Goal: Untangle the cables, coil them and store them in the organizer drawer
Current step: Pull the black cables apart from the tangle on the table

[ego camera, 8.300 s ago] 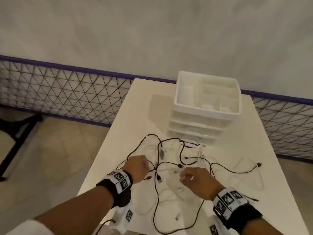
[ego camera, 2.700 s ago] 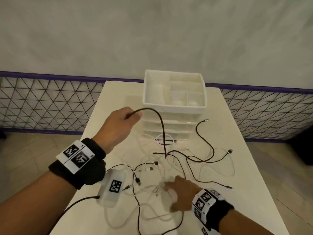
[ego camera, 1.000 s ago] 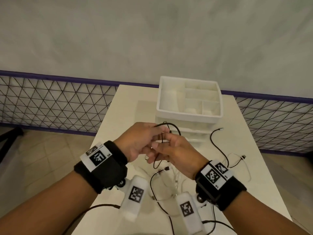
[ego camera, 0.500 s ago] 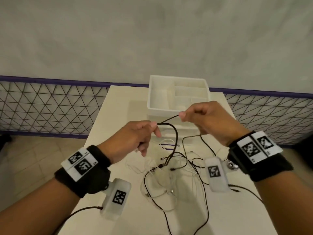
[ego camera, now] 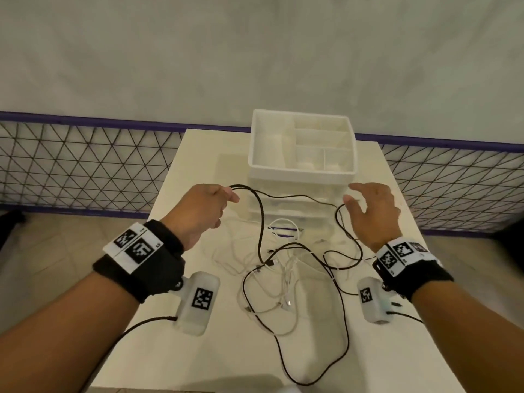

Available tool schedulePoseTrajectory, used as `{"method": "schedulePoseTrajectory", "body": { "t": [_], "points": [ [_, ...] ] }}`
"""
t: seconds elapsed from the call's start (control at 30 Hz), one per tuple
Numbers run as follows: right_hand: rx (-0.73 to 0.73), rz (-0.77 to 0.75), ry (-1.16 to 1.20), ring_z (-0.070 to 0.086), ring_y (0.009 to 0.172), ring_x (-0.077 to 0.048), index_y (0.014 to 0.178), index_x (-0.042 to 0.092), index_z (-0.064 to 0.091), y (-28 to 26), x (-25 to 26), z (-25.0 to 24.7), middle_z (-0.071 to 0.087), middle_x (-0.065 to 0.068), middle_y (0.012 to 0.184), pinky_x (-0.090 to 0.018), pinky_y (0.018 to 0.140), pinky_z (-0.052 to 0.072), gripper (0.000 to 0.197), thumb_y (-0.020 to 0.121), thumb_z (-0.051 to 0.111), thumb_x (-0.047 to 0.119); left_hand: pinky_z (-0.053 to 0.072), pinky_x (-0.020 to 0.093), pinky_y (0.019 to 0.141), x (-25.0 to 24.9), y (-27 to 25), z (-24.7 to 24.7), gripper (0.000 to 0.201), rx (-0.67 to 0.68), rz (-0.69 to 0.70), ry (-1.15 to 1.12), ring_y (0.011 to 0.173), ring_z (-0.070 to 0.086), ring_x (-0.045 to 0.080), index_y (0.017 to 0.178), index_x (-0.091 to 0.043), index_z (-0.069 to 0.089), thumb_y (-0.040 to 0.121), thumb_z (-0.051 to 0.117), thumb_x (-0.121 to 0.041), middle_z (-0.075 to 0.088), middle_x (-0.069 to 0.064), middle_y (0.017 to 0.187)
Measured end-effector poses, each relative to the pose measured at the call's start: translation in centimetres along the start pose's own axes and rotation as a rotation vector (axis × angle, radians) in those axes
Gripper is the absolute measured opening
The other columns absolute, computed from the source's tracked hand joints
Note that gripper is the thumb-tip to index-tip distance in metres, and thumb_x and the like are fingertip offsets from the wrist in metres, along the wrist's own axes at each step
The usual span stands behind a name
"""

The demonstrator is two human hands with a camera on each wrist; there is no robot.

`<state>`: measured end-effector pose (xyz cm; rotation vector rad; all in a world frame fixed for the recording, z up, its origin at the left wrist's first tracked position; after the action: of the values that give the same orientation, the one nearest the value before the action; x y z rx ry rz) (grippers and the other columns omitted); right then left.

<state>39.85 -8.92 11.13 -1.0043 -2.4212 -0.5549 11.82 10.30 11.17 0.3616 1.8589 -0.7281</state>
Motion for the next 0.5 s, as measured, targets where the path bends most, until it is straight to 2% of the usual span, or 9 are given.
{"method": "schedulePoseTrajectory", "body": {
  "t": [0.03,0.07,0.13,0.2,0.27,0.33,0.37,0.43,0.5],
  "points": [
    [-0.031,-0.127,0.099,0.061,0.101,-0.026,0.105,0.02,0.071,-1.5,2.1,0.5,0.064,-0.006,0.109,-0.049,0.09,0.051,0.02,0.094,0.062,0.034,0.034,0.024,0.053,0.9,0.1,0.2,0.032,-0.005,-0.028,0.014,0.061,0.036,0.014,0.089,-0.009,0.067,0.103,0.04,-0.014,0.041,0.001,0.072],
    [0.028,-0.228,0.162,0.063,0.081,-0.019,0.088,0.02,0.072,-3.5,4.3,1.8,0.067,0.0,0.088,-0.042,0.075,0.054,0.014,0.091,0.066,0.032,0.035,0.025,0.052,1.8,0.0,0.5,0.031,-0.003,-0.062,0.021,0.063,0.037,0.016,0.088,-0.01,0.066,0.102,0.038,-0.011,0.042,0.002,0.074],
    [0.359,-0.34,0.108,0.054,0.058,-0.008,0.068,0.02,0.067,-8.3,7.2,7.3,0.059,0.01,0.061,-0.029,0.058,0.046,0.029,0.089,0.066,0.04,0.033,0.023,0.044,3.8,-0.5,1.4,0.024,0.009,-0.144,0.019,0.061,0.037,0.017,0.087,-0.012,0.058,0.099,0.038,-0.011,0.041,0.004,0.073],
    [0.717,-0.409,-0.078,0.057,0.065,-0.009,0.077,0.019,0.07,-13.9,8.4,13.6,0.068,0.007,0.071,-0.026,0.062,0.045,0.032,0.088,0.059,0.047,0.022,0.02,0.04,5.4,-1.2,2.5,0.018,0.04,-0.231,0.008,0.053,0.03,0.016,0.088,-0.015,0.051,0.1,0.038,-0.017,0.037,0.004,0.07],
    [0.881,-0.402,-0.221,0.063,0.093,-0.02,0.103,0.019,0.069,-17.4,8.3,18.0,0.07,-0.001,0.103,-0.032,0.079,0.051,0.036,0.09,0.055,0.049,0.016,0.02,0.042,6.3,-1.7,3.5,0.019,0.071,-0.275,-0.018,0.049,0.022,0.014,0.086,-0.016,0.046,0.103,0.039,-0.024,0.033,0.003,0.068],
    [0.92,-0.292,-0.305,0.058,0.112,-0.03,0.125,0.015,0.056,-18.5,7.4,20.7,0.056,-0.007,0.124,-0.04,0.09,0.049,0.05,0.09,0.055,0.051,0.016,0.02,0.04,6.5,-1.9,3.9,0.027,0.072,-0.279,-0.054,0.046,0.02,0.012,0.081,-0.015,0.045,0.104,0.042,-0.028,0.032,0.001,0.065],
    [0.911,-0.302,-0.355,0.055,0.116,-0.032,0.13,0.014,0.049,-18.7,7.3,21.5,0.05,-0.008,0.129,-0.042,0.091,0.047,0.052,0.091,0.056,0.048,0.018,0.019,0.038,6.3,-1.8,3.9,0.029,0.065,-0.267,-0.07,0.045,0.02,0.011,0.079,-0.014,0.046,0.104,0.045,-0.029,0.033,0.0,0.063],
    [0.898,-0.398,-0.425,0.051,0.12,-0.033,0.132,0.014,0.044,-19.0,8.3,22.5,0.046,-0.01,0.133,-0.042,0.091,0.045,0.044,0.094,0.052,0.033,0.02,0.02,0.036,5.5,-1.7,3.5,0.03,0.046,-0.232,-0.073,0.045,0.021,0.011,0.078,-0.011,0.053,0.102,0.05,-0.029,0.034,-0.001,0.061],
    [0.868,-0.438,-0.421,0.051,0.117,-0.033,0.125,0.014,0.049,-18.0,9.2,22.4,0.052,-0.011,0.128,-0.039,0.087,0.042,0.033,0.093,0.048,0.023,0.021,0.02,0.039,4.2,-1.5,2.3,0.028,0.033,-0.178,-0.091,0.046,0.022,0.012,0.082,-0.008,0.06,0.101,0.052,-0.026,0.033,-0.001,0.061]
  ]
}}
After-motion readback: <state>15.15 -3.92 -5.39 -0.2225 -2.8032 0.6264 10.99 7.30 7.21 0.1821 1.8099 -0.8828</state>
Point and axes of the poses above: each hand's wrist, its own y-axis towards the middle knuckle, its own z-axis out of the palm, x = y × z, the point moved 10 cm from there along y, towards the middle knuckle
